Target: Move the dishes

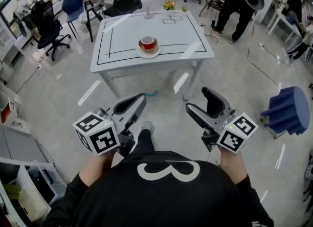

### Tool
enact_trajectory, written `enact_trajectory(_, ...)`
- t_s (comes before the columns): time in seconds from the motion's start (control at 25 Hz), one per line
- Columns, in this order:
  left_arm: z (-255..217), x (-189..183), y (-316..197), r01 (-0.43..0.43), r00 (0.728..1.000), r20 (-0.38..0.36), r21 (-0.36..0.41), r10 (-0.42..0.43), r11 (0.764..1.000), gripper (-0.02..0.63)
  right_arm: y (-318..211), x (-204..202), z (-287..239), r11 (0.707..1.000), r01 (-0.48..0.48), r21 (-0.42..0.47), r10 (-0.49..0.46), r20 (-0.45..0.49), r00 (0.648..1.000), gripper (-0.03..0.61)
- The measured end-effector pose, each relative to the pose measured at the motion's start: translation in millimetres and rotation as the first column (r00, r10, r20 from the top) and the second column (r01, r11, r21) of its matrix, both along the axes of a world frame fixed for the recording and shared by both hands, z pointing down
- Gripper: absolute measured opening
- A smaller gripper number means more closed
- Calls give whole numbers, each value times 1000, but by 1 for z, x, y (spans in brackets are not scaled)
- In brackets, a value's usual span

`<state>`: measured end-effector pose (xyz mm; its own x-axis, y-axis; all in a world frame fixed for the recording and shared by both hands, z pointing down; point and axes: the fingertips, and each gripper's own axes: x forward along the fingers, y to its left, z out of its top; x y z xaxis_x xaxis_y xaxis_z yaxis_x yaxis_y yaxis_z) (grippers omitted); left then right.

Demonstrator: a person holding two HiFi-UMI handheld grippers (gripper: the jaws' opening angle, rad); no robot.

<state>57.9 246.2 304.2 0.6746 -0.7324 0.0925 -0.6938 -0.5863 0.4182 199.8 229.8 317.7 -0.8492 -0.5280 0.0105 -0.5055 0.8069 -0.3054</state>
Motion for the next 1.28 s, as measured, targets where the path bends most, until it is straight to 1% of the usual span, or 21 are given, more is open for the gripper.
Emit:
enact_trajectory(0.12, 13, -23, -38, 0, 1000, -15, -28, 0, 1000, 3, -36, -23, 11, 999, 1, -35, -1, -11, 1000, 362)
enact_trajectory(0.32, 39, -56, -115, -26, 999, -27, -106, 23, 994, 3, -108, -60, 31, 994, -15, -110, 12, -27, 1000, 362)
enact_trajectory(0.52, 47, -87, -195, -54, 998, -19, -134, 52, 989, 3, -185, -91, 43, 982, -49, -180, 43, -39, 998, 362)
enact_trajectory(0.72, 56, -119, -258, -58, 998, -4, -157, 58, 986, 3, -248, -121, 50, 974, -73, -216, 62, -57, 996, 356)
enact_trajectory(1.0, 62, -147, -316, -84, 996, 3, -161, 85, 983, 3, -306, -154, 55, 967, -96, -235, 82, -71, 994, 345)
enact_trajectory(1.28, 61, -157, -343, -103, 994, 9, -150, 106, 983, 3, -329, -165, 59, 964, -117, -240, 100, -85, 991, 335)
